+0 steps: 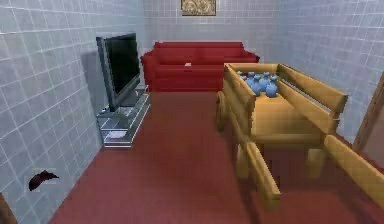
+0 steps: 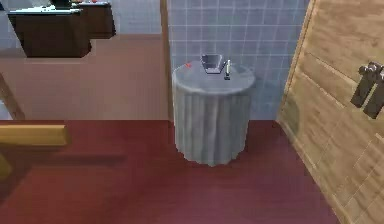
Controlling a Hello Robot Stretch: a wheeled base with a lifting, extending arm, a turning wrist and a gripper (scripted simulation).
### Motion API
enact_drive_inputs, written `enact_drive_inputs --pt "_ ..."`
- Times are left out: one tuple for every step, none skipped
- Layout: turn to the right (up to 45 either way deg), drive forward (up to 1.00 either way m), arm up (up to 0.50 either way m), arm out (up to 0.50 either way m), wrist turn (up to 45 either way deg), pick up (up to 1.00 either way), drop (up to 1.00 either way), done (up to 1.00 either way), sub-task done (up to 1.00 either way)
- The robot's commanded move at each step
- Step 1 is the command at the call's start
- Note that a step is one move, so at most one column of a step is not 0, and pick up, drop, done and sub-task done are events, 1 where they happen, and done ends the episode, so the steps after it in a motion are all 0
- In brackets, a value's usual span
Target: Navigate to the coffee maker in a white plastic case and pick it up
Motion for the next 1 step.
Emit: enact_drive_inputs --pt "45.0 0.00 0.00 0.00 0.0 0.00 0.00 0.00 0.00"
